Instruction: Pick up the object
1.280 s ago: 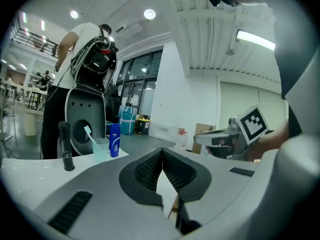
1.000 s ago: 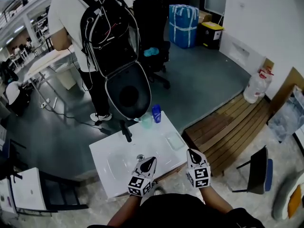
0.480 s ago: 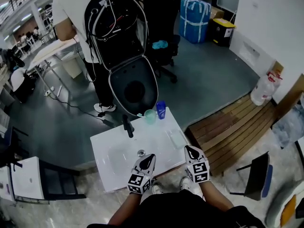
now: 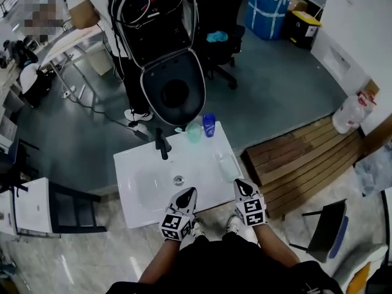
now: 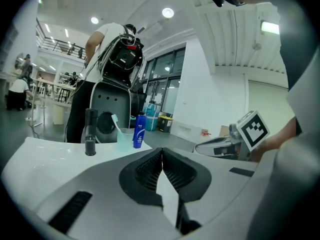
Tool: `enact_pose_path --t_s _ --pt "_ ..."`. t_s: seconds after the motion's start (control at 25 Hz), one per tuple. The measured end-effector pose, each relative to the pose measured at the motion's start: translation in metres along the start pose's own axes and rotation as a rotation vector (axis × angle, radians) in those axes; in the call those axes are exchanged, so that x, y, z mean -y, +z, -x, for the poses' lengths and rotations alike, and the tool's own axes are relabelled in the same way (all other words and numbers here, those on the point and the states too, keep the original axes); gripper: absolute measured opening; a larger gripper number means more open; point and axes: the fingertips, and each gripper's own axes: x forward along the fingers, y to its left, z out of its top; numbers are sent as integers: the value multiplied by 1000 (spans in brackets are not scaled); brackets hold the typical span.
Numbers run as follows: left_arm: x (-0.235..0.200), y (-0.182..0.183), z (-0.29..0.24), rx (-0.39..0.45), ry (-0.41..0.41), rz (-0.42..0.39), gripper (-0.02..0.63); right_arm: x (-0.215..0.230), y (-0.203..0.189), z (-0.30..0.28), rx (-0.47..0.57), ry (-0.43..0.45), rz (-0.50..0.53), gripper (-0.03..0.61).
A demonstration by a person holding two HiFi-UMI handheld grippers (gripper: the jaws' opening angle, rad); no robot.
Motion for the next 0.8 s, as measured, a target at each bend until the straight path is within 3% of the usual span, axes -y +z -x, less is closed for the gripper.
enact_pose_path --t_s 0.32,0.44,0.56,0.64,0.8 --pt "-8 -7 4 -3 65 14 21 6 -22 -25 -58 10 6 20" --pt "-8 -11 7 -10 80 19 20 -1 -32 -33 -79 47 17 163" --pt "-7 -12 8 -13 94 19 20 5 -39 -37 -97 32 1 252" --pt "-7 -11 8 -15 103 18 20 10 -44 -44 -108 28 -12 305" --pt "-7 -14 8 -20 117 23 20 15 -60 -61 -162 43 -37 351"
